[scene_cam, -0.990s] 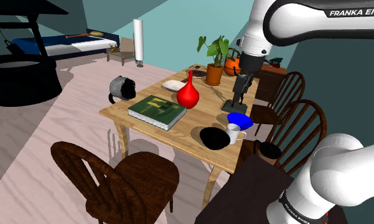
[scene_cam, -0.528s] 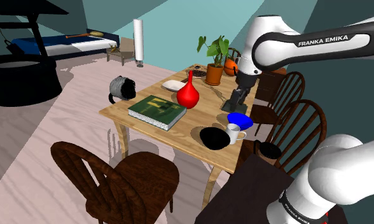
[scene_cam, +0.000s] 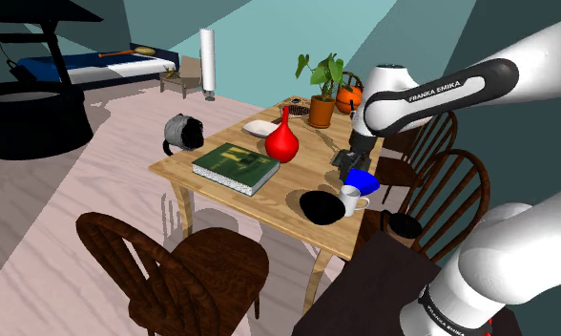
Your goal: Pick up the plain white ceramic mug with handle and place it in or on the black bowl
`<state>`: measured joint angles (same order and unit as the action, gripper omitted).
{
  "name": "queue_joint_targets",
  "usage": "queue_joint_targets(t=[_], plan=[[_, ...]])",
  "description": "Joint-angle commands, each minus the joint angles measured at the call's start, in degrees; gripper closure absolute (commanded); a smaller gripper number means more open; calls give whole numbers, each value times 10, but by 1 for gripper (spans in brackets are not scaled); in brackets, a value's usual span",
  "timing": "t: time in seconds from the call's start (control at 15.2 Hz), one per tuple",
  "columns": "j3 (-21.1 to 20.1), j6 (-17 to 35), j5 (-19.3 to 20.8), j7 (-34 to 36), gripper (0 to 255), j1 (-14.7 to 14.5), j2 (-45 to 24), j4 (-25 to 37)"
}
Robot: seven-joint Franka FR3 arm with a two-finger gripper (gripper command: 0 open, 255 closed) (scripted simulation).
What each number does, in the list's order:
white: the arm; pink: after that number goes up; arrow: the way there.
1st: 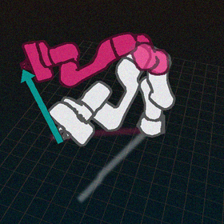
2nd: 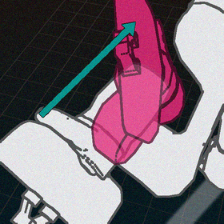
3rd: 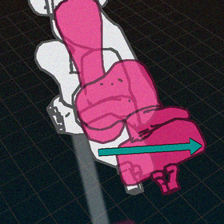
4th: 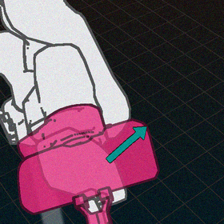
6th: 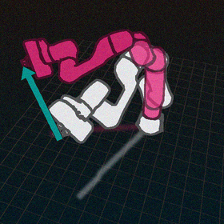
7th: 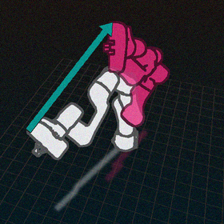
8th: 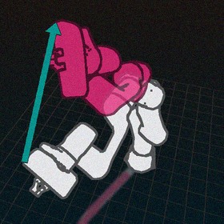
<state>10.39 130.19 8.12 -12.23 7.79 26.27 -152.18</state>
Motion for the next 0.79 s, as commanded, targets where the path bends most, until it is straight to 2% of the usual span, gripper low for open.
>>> queue_joint_targets(t=[0.0,0.33,0.59,0.73], plan=[[14,46,1,-5,0,7,-34,-7],[53,154,-16,-32,0,17,-138,-3],[82,233,-68,-78,0,16,-233,16],[82,244,-77,-84,0,16,-245,17]])
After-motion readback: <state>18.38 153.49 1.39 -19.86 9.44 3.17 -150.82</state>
